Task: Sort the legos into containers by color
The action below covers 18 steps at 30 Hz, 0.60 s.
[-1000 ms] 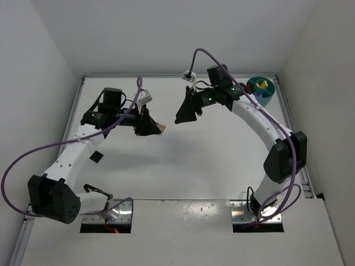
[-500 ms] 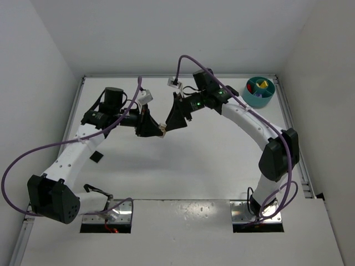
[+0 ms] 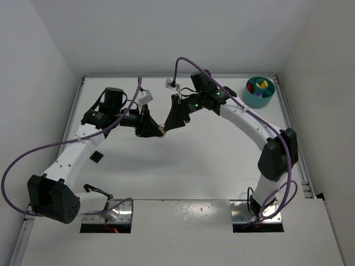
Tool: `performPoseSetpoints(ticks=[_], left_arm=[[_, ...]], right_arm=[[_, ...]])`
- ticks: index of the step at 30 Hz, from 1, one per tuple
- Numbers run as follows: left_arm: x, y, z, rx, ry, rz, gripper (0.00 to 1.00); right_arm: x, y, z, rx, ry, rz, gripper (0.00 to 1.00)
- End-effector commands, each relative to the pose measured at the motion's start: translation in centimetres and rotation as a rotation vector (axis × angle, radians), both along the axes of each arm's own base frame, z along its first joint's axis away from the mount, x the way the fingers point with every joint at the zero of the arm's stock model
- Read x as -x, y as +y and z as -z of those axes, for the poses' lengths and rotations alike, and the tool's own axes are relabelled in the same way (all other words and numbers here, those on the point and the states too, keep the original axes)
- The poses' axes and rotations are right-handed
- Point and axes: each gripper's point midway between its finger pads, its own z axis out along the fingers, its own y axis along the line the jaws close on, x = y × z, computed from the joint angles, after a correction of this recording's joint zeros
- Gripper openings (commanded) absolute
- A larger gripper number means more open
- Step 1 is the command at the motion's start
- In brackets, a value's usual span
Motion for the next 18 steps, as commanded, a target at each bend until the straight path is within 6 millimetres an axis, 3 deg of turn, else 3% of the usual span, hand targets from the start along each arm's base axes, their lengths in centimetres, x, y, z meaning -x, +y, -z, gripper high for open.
performPoseSetpoints(ticks=[1, 2, 5, 6, 8, 9, 10, 12, 16, 17, 18], left_arm=[[0.2, -0.5, -1.8, 0.038, -0.066, 0.034, 0.22], [0.2, -0.5, -1.8, 0.038, -0.066, 0.034, 0.24], [0.1, -0.5, -1.5, 0.034, -0.059, 0.025, 0.41], [0.0, -0.4, -1.4, 0.03, -0.051, 0.015, 0.56], [-0.4, -0.3, -1.2, 0.014, -0.046, -0.013, 0.74], [-0.7, 0.2, -1.0, 0.005, -0.041, -0.045, 0.93], [-1.4, 0.6, -1.1, -0.017, -0.064, -0.095, 1.0], [-2.8, 1.9, -1.0, -0.027, -0.067, -0.206, 1.0], [-3.8, 3.1, -1.2, -0.033, -0.094, -0.273, 1.0], [-3.8, 3.1, -1.2, -0.033, -0.094, -0.273, 1.0], [-3.9, 3.5, -1.5, -0.03, -0.102, -0.285, 1.0]], right_arm=[[0.0, 0.8, -0.9, -0.04, -0.053, -0.03, 0.23], [0.2, 1.1, -0.8, -0.035, -0.056, -0.032, 0.21], [0.0, 1.1, -0.7, -0.03, -0.06, -0.024, 0.1], [-0.6, 0.7, -0.6, -0.02, -0.055, 0.001, 0.07], [-1.9, 0.1, -0.7, -0.009, -0.063, 0.048, 0.04], [-2.8, -0.3, -0.2, 0.02, -0.069, 0.09, 0.02], [-4.1, -1.0, -0.1, 0.034, -0.103, 0.129, 0.02], [-6.2, -2.1, 0.1, 0.067, -0.136, 0.211, 0.01], [-12.9, -6.5, -0.6, 0.129, -0.236, 0.408, 0.0], [-15.6, -9.1, -0.6, 0.163, -0.269, 0.502, 0.0], [-17.0, -10.7, -0.5, 0.185, -0.283, 0.548, 0.0]])
